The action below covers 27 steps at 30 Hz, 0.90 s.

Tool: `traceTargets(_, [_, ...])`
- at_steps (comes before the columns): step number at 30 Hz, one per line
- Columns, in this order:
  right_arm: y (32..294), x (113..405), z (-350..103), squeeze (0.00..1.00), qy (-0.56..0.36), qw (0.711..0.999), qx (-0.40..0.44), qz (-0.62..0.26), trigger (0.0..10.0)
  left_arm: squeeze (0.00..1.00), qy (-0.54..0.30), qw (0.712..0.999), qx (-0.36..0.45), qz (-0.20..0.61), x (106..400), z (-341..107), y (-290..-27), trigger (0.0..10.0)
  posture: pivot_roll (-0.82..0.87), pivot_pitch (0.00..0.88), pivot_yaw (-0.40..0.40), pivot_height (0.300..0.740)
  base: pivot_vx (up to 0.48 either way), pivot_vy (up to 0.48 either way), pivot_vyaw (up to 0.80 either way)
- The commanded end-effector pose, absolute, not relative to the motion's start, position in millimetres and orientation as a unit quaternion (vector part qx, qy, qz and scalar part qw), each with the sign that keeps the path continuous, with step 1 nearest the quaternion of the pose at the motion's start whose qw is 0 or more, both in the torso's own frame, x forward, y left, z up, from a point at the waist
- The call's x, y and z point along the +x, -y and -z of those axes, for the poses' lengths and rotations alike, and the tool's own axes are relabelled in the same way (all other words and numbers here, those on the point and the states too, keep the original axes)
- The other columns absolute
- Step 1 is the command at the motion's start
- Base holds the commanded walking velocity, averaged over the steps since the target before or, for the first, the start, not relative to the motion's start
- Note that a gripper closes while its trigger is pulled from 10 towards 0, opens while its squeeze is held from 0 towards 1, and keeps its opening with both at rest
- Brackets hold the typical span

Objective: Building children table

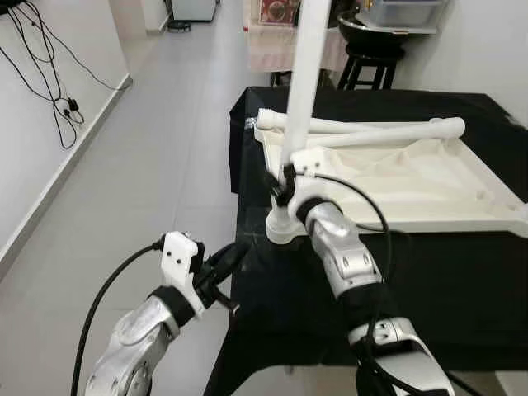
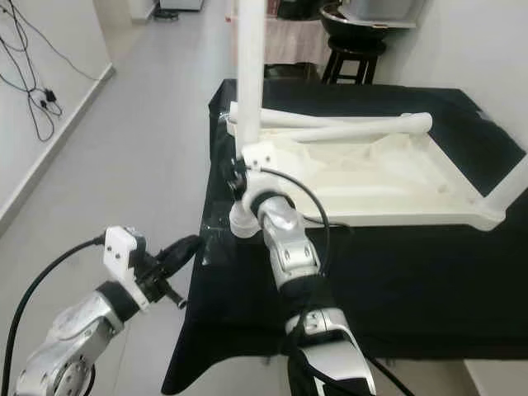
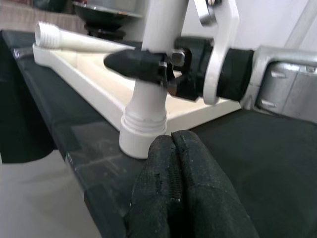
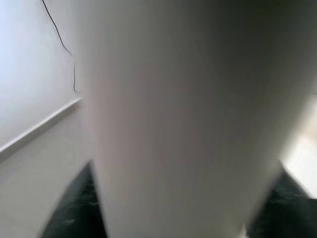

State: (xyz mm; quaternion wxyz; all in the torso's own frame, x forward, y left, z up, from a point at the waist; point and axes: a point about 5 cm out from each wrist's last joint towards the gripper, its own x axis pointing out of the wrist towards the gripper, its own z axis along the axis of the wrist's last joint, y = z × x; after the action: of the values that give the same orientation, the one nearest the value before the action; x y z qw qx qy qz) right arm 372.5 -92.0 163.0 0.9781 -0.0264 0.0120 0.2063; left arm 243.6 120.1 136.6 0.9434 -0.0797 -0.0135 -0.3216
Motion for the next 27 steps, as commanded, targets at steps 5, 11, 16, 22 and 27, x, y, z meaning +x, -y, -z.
traceTargets(5, [83.6, 377.9, -201.8, 0.9, 0.057, 0.95, -0.016, -0.307, 10.0, 0.0, 0.003, 0.943, -0.083, 0.323, 243.2, -132.7, -118.5, 10.0, 0.02, 0.094, -0.055, 0.74, 0.0, 0.0, 0.0])
traceTargets(11, [83.2, 375.4, -219.5, 0.0, 0.07, 0.889, -0.072, -0.447, 10.0, 0.0, 0.003, 0.942, -0.084, 0.324, 243.6, -132.6, -118.1, 10.0, 0.03, 0.092, -0.058, 0.74, 0.0, 0.0, 0.0])
traceTargets(16, [91.9, 379.3, -215.1, 0.0, 0.026, 0.845, -0.084, -0.528, 10.0, 0.0, 0.003, 0.943, -0.084, 0.321, 243.0, -132.4, -118.2, 10.0, 0.05, 0.09, -0.06, 0.74, 0.0, 0.0, 0.0])
traceTargets(22, [100.8, 383.9, -210.6, 0.0, -0.002, 0.844, -0.081, -0.531, 0.0, 0.0, 0.001, 0.944, -0.081, 0.321, 242.3, -132.0, -118.1, 10.0, 0.06, 0.089, -0.06, 0.74, 0.0, 0.0, 0.0])
traceTargets(27, [111.4, 388.1, -207.4, 0.0, -0.02, 0.856, -0.076, -0.511, 0.0, 0.0, 0.0, 0.944, -0.078, 0.321, 241.5, -131.8, -118.0, 10.0, 0.06, 0.092, -0.06, 0.74, 0.0, 0.0, 0.0])
